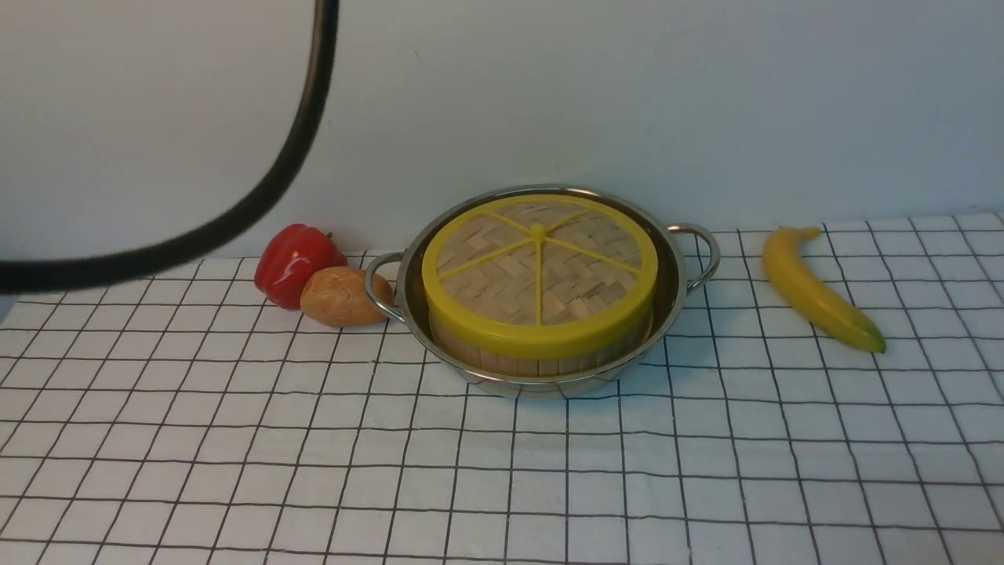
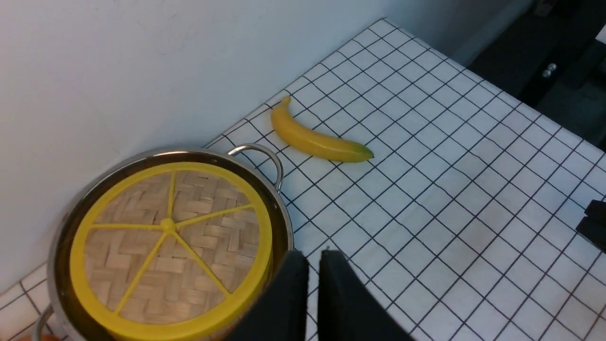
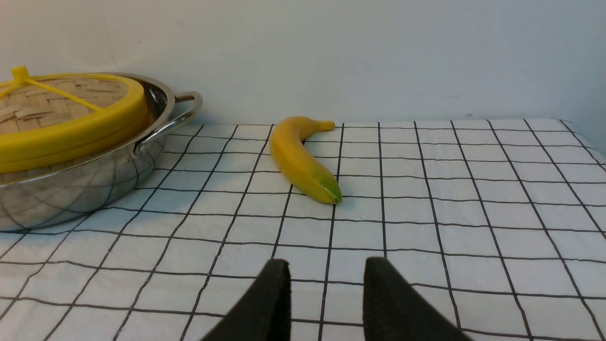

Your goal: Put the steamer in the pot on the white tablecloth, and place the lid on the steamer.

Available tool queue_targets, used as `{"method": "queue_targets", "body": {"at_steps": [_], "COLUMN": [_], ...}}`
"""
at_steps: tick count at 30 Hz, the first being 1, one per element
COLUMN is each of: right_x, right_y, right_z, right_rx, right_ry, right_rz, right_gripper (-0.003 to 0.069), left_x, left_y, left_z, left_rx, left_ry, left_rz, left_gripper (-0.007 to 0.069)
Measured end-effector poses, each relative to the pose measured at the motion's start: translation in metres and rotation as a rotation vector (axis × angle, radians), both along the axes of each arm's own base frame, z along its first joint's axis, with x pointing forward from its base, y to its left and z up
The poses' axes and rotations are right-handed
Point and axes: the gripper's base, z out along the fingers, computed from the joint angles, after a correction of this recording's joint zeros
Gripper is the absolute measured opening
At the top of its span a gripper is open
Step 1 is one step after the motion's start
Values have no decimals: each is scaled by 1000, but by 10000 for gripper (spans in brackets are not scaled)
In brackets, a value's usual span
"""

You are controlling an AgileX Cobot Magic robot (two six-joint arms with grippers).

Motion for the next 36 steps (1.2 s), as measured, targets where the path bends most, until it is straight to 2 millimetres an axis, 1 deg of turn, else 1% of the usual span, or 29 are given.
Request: {"method": "queue_targets", "body": {"at_steps": [5, 9, 11, 12, 13, 14, 18, 21, 25, 28, 31, 33, 34, 36], "right_x": [0, 0, 0, 0, 0, 0, 0, 0, 0, 0, 0, 0, 0, 0], "right_y": [0, 0, 0, 0, 0, 0, 0, 0, 0, 0, 0, 0, 0, 0], "right_z": [0, 0, 0, 0, 0, 0, 0, 0, 0, 0, 0, 0, 0, 0], "right_rx": [0, 0, 0, 0, 0, 0, 0, 0, 0, 0, 0, 0, 0, 0], "right_ry": [0, 0, 0, 0, 0, 0, 0, 0, 0, 0, 0, 0, 0, 0], "right_rz": [0, 0, 0, 0, 0, 0, 0, 0, 0, 0, 0, 0, 0, 0], "right_gripper": [240, 240, 240, 240, 240, 240, 240, 240, 240, 240, 240, 240, 240, 240], "left_x": [7, 27, 31, 39, 41, 48, 63, 71, 75, 73, 61, 43, 37, 6], "left_y": [-2, -6, -6, -7, -8, -9, -10, -11, -7, 1, 18, 34, 40, 65], "left_z": [0, 9, 10, 12, 12, 13, 15, 11, 8, 7, 12, 21, 24, 35], "left_rx": [-6, -108, -125, -158, -161, -189, -242, -223, -164, -111, -73, -66, -67, -87], "left_ry": [-37, -189, -215, -265, -270, -312, -396, -420, -433, -421, -381, -358, -360, -412], "left_rz": [3, 82, 97, 125, 128, 154, 205, 219, 241, 264, 305, 343, 359, 428], "left_gripper": [33, 44, 49, 55, 57, 64, 73, 75, 85, 85, 89, 96, 96, 96]}}
